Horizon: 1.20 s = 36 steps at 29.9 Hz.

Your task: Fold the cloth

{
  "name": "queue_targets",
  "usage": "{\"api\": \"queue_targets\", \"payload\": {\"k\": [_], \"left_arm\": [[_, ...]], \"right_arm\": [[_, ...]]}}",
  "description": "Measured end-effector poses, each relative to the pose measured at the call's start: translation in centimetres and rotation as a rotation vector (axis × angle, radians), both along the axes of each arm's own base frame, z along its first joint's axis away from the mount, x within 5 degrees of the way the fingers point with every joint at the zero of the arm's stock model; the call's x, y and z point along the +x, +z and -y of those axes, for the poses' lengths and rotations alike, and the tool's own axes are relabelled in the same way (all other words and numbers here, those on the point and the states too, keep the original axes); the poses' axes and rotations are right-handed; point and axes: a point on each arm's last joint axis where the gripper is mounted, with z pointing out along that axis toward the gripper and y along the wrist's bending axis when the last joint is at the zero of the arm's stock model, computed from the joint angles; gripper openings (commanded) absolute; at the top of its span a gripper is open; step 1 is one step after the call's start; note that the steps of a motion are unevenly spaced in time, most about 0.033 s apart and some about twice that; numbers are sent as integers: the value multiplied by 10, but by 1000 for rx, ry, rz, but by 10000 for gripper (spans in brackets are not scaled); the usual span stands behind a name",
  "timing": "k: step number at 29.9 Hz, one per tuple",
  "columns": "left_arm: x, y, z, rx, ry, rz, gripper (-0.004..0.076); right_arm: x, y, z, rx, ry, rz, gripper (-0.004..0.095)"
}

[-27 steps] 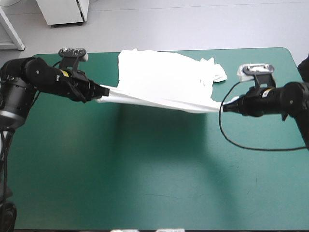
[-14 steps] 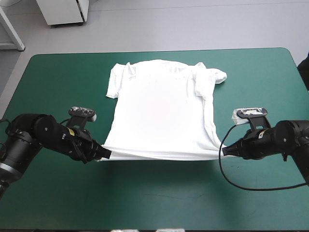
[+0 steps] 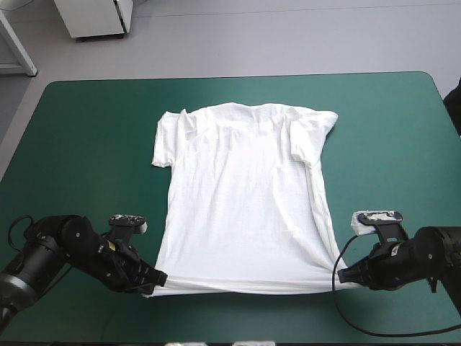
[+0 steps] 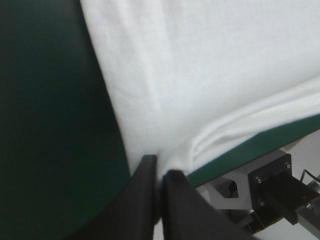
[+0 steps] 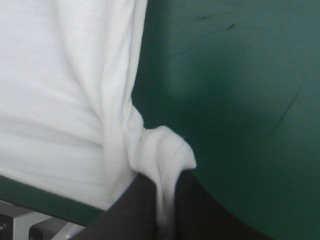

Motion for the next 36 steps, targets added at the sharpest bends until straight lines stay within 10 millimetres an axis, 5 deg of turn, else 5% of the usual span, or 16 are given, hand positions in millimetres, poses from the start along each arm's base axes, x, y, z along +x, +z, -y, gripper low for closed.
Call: {"api": "queue_targets", "payload": {"k": [9, 17, 22, 29, 36], "left_arm": [[-7, -10, -1, -4, 5, -35, -3], [-10, -7, 2, -47, 8, -26, 230], [-19, 2, -3, -41, 4, 39, 313], [-28, 33, -5, -79, 30, 164, 313], [-3, 84, -6, -39, 22, 329, 313]], "right_arm": [[-7, -12, 1, -1, -6, -39, 25], [-11, -11, 3, -22, 4, -54, 454], [-18, -7, 4, -30, 13, -58, 579], [-14, 30, -2, 55, 7, 55, 579], [3, 71, 0, 26, -4, 234, 579]]}}
